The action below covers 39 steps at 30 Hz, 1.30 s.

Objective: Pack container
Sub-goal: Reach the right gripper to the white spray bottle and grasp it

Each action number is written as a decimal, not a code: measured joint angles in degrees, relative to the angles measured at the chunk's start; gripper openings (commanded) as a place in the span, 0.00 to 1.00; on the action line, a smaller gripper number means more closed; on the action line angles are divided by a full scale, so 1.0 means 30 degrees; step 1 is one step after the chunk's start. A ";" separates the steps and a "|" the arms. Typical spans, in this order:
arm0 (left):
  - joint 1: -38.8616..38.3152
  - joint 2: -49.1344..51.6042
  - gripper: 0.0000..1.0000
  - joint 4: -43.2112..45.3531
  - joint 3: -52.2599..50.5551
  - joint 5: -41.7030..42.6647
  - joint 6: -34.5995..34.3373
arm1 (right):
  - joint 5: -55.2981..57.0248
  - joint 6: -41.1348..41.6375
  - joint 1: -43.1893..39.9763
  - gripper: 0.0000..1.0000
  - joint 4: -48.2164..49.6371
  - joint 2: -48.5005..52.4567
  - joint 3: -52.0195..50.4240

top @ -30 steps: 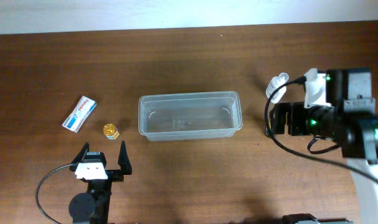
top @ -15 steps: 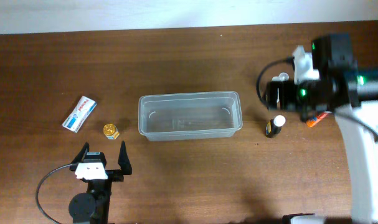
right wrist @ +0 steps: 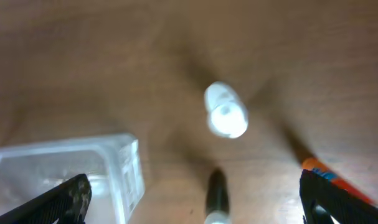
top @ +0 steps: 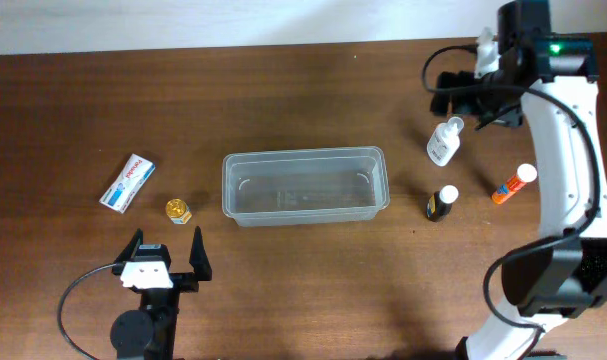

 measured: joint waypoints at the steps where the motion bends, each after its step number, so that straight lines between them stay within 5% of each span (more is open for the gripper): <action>1: 0.0000 0.0000 0.99 0.0000 0.0000 0.0000 0.0000 | 0.0044 -0.0160 -0.0153 0.98 0.0175 0.0109 0.0044; 39: 0.0000 0.0000 0.99 0.0000 0.0000 0.0000 0.0000 | 0.0495 -0.4488 -0.0335 0.94 0.1049 0.5712 0.0284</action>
